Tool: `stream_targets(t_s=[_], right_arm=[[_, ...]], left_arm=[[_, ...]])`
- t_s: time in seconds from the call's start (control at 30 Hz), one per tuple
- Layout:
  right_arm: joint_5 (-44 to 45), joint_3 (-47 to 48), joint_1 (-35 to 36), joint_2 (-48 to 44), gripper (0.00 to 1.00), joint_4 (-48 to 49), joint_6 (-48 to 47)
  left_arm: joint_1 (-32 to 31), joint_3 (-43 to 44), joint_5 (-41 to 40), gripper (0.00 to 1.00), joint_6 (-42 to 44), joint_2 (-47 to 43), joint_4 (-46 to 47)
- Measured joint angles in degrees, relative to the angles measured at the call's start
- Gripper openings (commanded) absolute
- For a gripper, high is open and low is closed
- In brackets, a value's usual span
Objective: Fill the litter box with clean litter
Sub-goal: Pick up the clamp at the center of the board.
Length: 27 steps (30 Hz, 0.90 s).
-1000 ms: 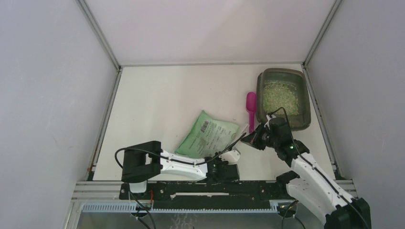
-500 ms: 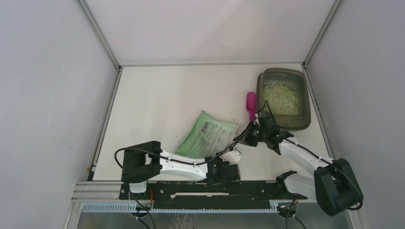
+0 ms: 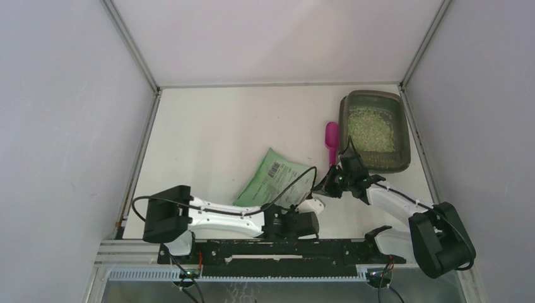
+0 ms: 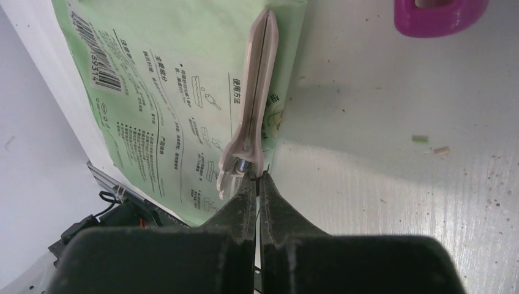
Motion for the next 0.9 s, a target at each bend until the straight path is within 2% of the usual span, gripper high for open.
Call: stream_targets(t_s=[0.27,0.6,0.7,0.77,0.9], right_arm=[[-1.53,-0.31,-1.46,0.83,0.00,0.72,-0.24],[-3.96,-1.18,-4.79,-0.07,0.00,-0.83,-2.69],[-4.68,-1.40,-6.10,-1.60,0.00,-1.64,-3.34],[-5.27,-1.49,-6.95,-3.93,0.00,-3.13,-3.98],[-5.70,-0.94,-8.04,-9.31,0.00,-7.19,-5.62]], left_arm=[[2.43,-4.72,2.54,0.10,-2.05,-4.79,7.61],[3.37,-12.00,3.63,0.03,-4.92,-2.29,17.49],[3.69,-13.14,4.37,0.04,-5.66,-2.34,20.92],[3.91,-13.57,4.68,0.09,-5.92,-2.62,21.88],[4.22,-13.79,6.03,0.16,-5.51,-5.46,19.19]])
